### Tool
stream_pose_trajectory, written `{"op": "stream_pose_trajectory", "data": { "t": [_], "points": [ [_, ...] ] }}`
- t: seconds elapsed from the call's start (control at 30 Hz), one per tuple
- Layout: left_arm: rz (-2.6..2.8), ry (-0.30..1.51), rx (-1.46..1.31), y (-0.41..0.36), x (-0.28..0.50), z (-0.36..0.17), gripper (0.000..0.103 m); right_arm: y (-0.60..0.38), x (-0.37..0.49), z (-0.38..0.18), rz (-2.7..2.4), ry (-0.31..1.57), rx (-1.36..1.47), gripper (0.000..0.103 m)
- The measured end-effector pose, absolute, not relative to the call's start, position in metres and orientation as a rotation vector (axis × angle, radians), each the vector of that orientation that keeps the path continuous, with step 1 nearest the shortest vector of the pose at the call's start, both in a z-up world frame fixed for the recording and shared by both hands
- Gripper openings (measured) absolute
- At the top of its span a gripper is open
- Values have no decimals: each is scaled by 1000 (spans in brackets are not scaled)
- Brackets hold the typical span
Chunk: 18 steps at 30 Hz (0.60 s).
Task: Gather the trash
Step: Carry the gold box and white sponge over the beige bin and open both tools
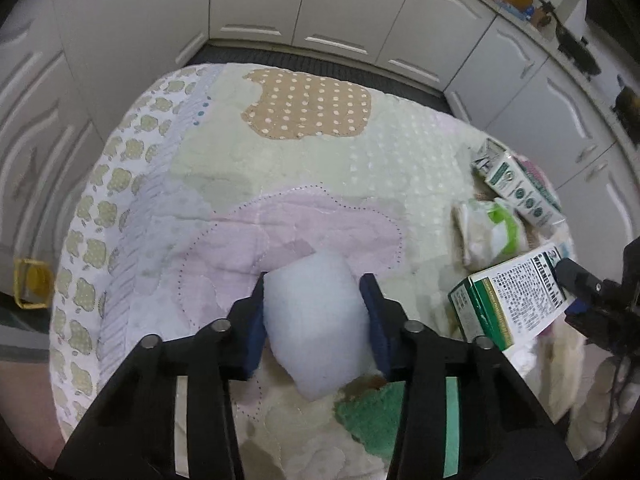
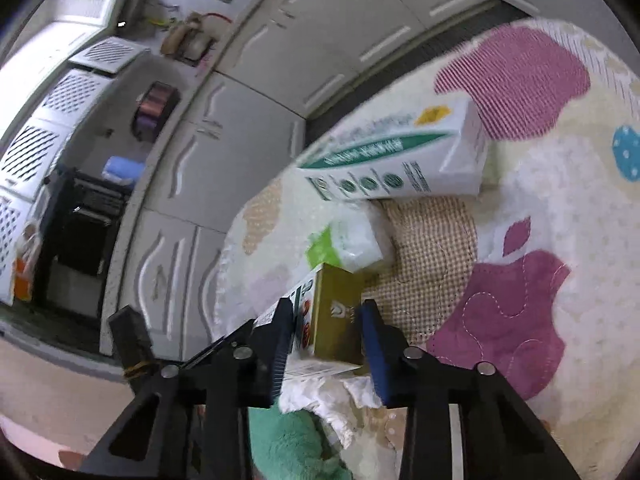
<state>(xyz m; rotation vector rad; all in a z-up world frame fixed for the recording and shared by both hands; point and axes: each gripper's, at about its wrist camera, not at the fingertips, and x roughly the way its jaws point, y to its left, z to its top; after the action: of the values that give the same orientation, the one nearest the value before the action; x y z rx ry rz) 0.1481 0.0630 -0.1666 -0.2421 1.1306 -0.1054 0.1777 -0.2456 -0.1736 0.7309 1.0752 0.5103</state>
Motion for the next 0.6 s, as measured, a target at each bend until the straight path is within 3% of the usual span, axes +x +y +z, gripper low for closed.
{"op": "stream_pose_trajectory", "data": {
  "t": [0.6],
  "points": [
    [-229,1033,-213,35,130,-105,37,-292,134,-107,487,902,478,27]
  ]
}}
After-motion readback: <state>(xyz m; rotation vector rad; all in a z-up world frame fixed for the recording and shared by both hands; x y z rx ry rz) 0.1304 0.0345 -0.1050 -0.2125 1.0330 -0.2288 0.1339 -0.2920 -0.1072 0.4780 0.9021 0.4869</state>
